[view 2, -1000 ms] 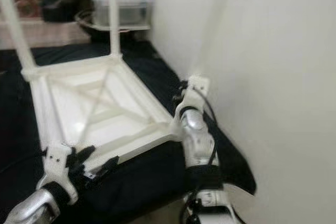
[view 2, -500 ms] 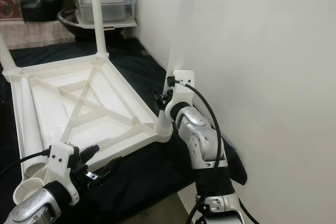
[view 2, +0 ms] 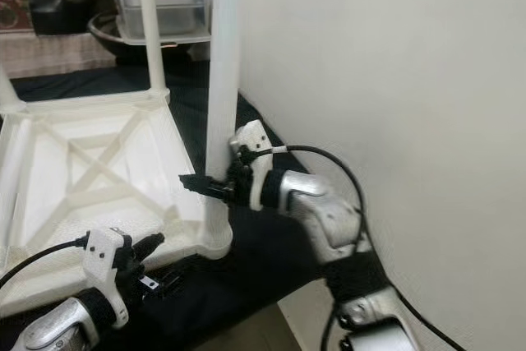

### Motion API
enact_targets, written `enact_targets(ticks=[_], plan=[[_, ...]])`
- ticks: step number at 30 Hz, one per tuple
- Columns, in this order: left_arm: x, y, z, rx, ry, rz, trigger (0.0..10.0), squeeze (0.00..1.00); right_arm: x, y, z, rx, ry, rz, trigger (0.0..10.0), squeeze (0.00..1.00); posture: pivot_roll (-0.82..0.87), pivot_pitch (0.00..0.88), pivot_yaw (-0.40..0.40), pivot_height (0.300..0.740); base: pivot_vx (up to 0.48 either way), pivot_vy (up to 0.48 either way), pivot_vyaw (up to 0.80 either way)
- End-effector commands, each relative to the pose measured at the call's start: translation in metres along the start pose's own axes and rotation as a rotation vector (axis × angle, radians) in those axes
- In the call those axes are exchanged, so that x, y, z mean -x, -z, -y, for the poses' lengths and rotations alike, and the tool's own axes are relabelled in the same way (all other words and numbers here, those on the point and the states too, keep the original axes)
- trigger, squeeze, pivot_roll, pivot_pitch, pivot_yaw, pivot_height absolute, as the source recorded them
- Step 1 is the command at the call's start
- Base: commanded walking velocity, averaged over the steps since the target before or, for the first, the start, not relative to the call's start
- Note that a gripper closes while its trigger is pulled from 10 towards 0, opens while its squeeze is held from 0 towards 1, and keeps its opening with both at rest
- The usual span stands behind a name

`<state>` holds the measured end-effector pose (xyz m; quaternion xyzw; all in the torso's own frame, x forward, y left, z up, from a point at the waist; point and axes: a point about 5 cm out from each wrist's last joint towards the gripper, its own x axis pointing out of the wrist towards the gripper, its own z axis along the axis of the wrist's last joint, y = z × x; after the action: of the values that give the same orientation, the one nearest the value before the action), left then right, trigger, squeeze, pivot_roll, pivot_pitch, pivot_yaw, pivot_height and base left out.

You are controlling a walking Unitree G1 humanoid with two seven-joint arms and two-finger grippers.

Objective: Building children table

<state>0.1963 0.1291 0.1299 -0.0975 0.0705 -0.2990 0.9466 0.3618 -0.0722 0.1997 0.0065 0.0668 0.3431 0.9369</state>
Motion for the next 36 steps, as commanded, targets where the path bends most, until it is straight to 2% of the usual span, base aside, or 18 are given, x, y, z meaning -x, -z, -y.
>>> enact_targets(ticks=[1, 3, 4, 6, 8, 9, 11, 17, 18, 23, 24, 25, 27, 29, 33, 34, 35, 36], plan=[[0.004, 0.0, 0.0, 0.004, 0.0, -0.008, 10.0, 0.0, 0.011, 0.03, 0.038, -0.033, 0.326, -0.161, 0.0, 0.0, 0.04, 0.0, -0.125, 0.74, 0.0, 0.0, 0.0], [0.005, 0.001, 0.002, 0.007, 0.0, -0.013, 10.0, 0.0, 0.026, 0.041, 0.066, -0.17, 0.696, -0.167, 0.0, 0.0, 0.04, 0.0, -0.127, 0.74, 0.0, 0.0, 0.0], [0.005, 0.001, 0.002, 0.007, 0.0, -0.013, 10.0, 0.0, 0.026, 0.041, 0.066, -0.17, 0.696, -0.167, 0.0, 0.0, 0.04, 0.0, -0.127, 0.74, 0.0, 0.0, 0.0], [0.005, 0.003, 0.005, 0.014, 0.005, -0.016, 10.0, 0.0, 0.047, 0.049, 0.073, -0.173, 0.919, -0.124, 0.0, 0.0, 0.04, 0.0, -0.125, 0.74, 0.0, 0.0, 0.0], [0.004, 0.003, 0.006, 0.016, 0.008, -0.016, 10.0, 0.0, 0.052, 0.048, 0.071, -0.151, 0.953, -0.091, 0.0, 0.0, 0.04, 0.0, -0.125, 0.74, 0.0, 0.0, 0.0], [0.003, 0.003, 0.007, 0.021, 0.013, -0.015, 10.0, 0.0, 0.043, 0.052, 0.046, -0.219, 0.817, -0.099, 9.5, 0.0, 0.03, 0.0, -0.114, 0.74, 0.0, 0.0, 0.0], [0.002, 0.003, 0.007, 0.022, 0.018, -0.014, 10.0, 0.0, 0.036, 0.045, 0.028, -0.222, 0.711, -0.056, 10.0, 0.0, 0.03, 0.0, -0.114, 0.74, 0.0, 0.0, 0.0], [0.001, 0.003, 0.005, 0.019, 0.025, -0.02, 10.0, 0.0, 0.03, 0.033, 0.02, -0.268, 0.637, 0.02, 10.0, 0.0, 0.02, 0.0, -0.107, 0.74, 0.0, 0.0, 0.0], [-0.001, 0.003, 0.004, 0.017, 0.028, -0.021, 10.0, 0.0, 0.029, 0.018, 0.029, -0.256, 0.59, 0.099, 10.0, 1.0, 0.02, 0.0, -0.112, 0.74, 0.0, 0.0, 0.0], [-0.002, 0.003, 0.005, 0.018, 0.032, -0.018, 10.0, 0.0, 0.032, 0.002, 0.039, -0.262, 0.53, 0.18, 10.0, 1.0, 0.02, 0.0, -0.112, 0.74, 0.0, 0.0, 0.0], [-0.004, 0.003, 0.006, 0.023, 0.037, -0.015, 10.0, 0.0, 0.033, -0.015, 0.04, -0.288, 0.252, 0.229, 10.0, 0.0, 0.02, 0.0, -0.117, 0.74, 0.0, 0.0, 0.0], [-0.004, 0.003, 0.006, 0.023, 0.037, -0.015, 10.0, 0.0, 0.033, -0.015, 0.04, -0.288, 0.252, 0.229, 10.0, 0.0, 0.02, 0.0, -0.117, 0.74, 0.0, 0.0, 0.0], [-0.004, 0.003, 0.006, 0.027, 0.04, -0.013, 10.0, 0.0, 0.045, -0.027, 0.034, -0.234, -0.083, 0.259, 10.0, 0.0, 0.02, 0.0, -0.115, 0.74, 0.0, 0.0, 0.0], [-0.005, 0.003, 0.006, 0.027, 0.041, -0.014, 10.0, 0.0, 0.051, -0.027, 0.03, -0.199, -0.195, 0.251, 10.0, 0.0, 0.02, 0.0, -0.113, 0.74, 0.0, 0.0, 0.0], [-0.006, 0.003, 0.006, 0.027, 0.046, -0.014, 10.0, 0.0, 0.053, -0.019, 0.032, -0.101, -0.228, 0.2, 10.0, 0.0, 0.02, 0.0, -0.111, 0.74, 0.0, 0.0, 0.0], [-0.006, 0.003, 0.005, 0.02, 0.052, -0.016, 10.0, 0.0, 0.054, -0.003, 0.016, -0.032, -0.362, 0.137, 8.5, 0.0, 0.03, 0.0, -0.117, 0.74, 0.0, 0.0, 0.0], [-0.006, 0.003, 0.005, 0.014, 0.056, -0.017, 10.0, 0.0, 0.055, 0.01, 0.004, 0.005, -0.472, 0.094, 8.5, 0.0, 0.03, 0.0, -0.117, 0.74, 0.0, 0.0, 0.0], [-0.007, 0.003, 0.004, 0.01, 0.059, -0.019, 10.0, 0.0, 0.055, 0.022, -0.008, 0.032, -0.562, 0.056, 4.9, 0.0, 0.03, 0.0, -0.117, 0.74, 0.0, 0.0, 0.0]])
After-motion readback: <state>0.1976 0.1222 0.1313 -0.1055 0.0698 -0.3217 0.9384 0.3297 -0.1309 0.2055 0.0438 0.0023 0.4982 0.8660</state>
